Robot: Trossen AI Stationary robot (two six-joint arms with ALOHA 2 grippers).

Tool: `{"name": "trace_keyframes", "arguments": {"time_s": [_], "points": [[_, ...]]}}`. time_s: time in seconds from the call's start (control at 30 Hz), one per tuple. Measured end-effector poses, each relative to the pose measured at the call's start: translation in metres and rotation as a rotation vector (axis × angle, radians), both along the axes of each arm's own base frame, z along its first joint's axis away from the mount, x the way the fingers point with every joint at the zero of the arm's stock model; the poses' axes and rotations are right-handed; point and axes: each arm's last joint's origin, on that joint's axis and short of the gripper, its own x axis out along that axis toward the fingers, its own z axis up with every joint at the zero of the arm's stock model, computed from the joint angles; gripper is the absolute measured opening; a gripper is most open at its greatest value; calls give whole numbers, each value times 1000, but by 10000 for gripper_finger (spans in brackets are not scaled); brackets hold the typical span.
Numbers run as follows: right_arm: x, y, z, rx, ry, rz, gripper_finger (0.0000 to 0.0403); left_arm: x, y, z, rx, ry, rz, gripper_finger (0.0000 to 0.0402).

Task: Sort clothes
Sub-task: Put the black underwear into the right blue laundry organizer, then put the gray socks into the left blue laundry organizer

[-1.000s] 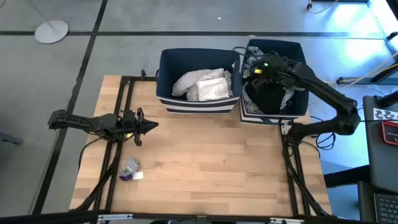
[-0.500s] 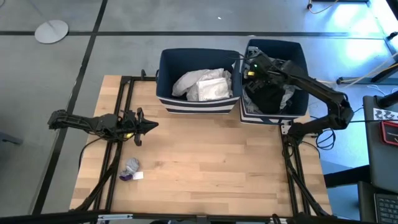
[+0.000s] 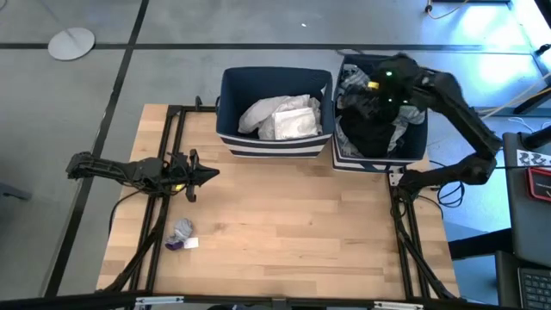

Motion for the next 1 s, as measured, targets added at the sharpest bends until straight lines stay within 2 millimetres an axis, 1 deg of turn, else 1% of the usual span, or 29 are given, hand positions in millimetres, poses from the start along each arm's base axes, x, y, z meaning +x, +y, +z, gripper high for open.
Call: {"name": "trace_keyframes", "arguments": {"time_s": [0.13, 0.27, 0.37, 0.47, 0.53, 0.6, 0.73, 0.8, 0.9, 1.0], "points": [[-11, 14, 15, 6, -153, 89, 246, 0, 0, 0, 0, -1, 0, 4], [-24, 28, 25, -10, -238, 156, 246, 0, 0, 0, 0, 0, 0, 4], [-24, 42, 25, -33, -296, 243, 246, 0, 0, 0, 0, 0, 0, 4], [-21, 57, 18, -62, -340, 358, 246, 0, 0, 0, 0, -2, 0, 4], [-17, 69, 6, -68, -372, 449, 246, 0, 0, 1, 2, -11, 0, 4], [-11, 82, -11, -69, -409, 546, 246, 0, 0, 2, 6, -20, -1, 4], [3, 109, -54, -76, -502, 743, 246, 0, -1, 4, 27, -33, -7, 4], [10, 125, -77, -80, -567, 846, 246, 0, -1, 6, 67, -46, -11, 4], [22, 150, -108, -104, -678, 996, 246, -1, -2, 14, 144, -112, -3, 4], [29, 171, -134, -166, -764, 1093, 246, -2, -1, 21, 198, -126, 5, 4]]}}
